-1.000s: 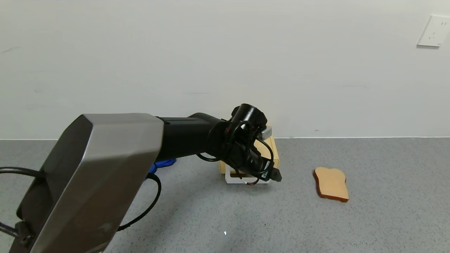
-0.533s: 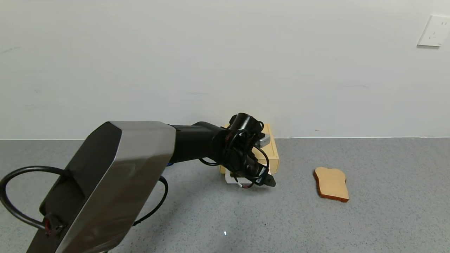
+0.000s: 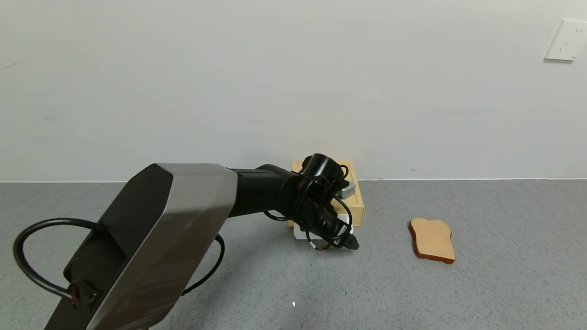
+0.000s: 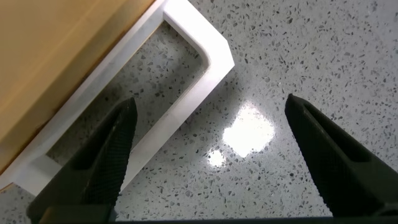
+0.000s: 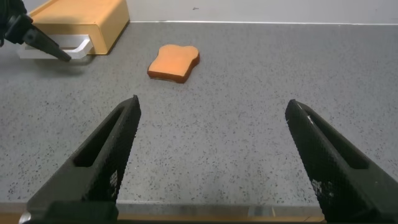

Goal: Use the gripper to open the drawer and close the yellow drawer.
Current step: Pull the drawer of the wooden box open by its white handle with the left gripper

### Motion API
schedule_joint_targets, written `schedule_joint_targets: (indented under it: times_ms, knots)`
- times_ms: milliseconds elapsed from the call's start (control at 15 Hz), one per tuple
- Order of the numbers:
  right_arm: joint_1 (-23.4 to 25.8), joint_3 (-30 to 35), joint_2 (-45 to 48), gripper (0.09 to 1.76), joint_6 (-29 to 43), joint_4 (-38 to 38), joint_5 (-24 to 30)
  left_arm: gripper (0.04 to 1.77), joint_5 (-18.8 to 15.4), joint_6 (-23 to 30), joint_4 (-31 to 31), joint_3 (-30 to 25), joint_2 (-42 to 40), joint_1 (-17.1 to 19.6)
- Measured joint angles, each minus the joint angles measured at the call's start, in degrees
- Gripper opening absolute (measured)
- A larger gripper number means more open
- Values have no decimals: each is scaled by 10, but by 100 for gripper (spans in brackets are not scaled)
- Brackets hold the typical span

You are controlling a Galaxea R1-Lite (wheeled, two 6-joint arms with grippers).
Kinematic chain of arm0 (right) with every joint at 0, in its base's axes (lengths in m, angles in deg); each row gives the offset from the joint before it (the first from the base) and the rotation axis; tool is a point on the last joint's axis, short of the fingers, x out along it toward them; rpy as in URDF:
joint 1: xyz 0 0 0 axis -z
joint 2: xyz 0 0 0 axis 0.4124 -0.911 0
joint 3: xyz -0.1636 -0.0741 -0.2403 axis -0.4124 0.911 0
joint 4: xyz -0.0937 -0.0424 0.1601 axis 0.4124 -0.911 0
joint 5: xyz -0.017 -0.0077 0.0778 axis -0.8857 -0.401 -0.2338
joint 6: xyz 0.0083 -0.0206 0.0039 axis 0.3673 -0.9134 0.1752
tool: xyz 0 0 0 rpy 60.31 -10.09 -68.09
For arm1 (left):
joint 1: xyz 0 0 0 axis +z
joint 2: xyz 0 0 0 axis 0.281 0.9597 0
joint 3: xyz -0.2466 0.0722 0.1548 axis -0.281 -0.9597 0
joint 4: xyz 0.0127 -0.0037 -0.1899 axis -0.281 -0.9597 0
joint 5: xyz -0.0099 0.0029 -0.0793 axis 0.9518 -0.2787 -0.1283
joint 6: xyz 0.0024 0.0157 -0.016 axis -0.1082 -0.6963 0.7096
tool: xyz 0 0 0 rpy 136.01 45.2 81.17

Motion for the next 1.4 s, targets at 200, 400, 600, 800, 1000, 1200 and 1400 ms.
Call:
schedule_joint_targets:
  times_ms: [200, 400, 600, 800, 1000, 1200, 1400]
  knots:
    - [0, 0, 0, 171, 0, 0, 0, 172, 3, -5, 8, 0, 7, 1]
    - [0, 0, 0, 171, 0, 0, 0, 172, 6, -1, 2, 0, 9, -1]
    - [0, 0, 0, 171, 0, 0, 0, 172, 8, 5, -15, 0, 9, -2]
    - [0, 0, 0, 171, 0, 0, 0, 172, 9, 44, -18, -2, 6, -10]
    - [0, 0, 0, 171, 0, 0, 0, 172, 8, 59, -39, -4, 3, -15]
    - [0, 0, 0, 171, 0, 0, 0, 172, 6, 79, -71, -6, -6, -22]
    - [0, 0, 0, 171, 0, 0, 0, 172, 6, 102, -90, -9, -16, -31]
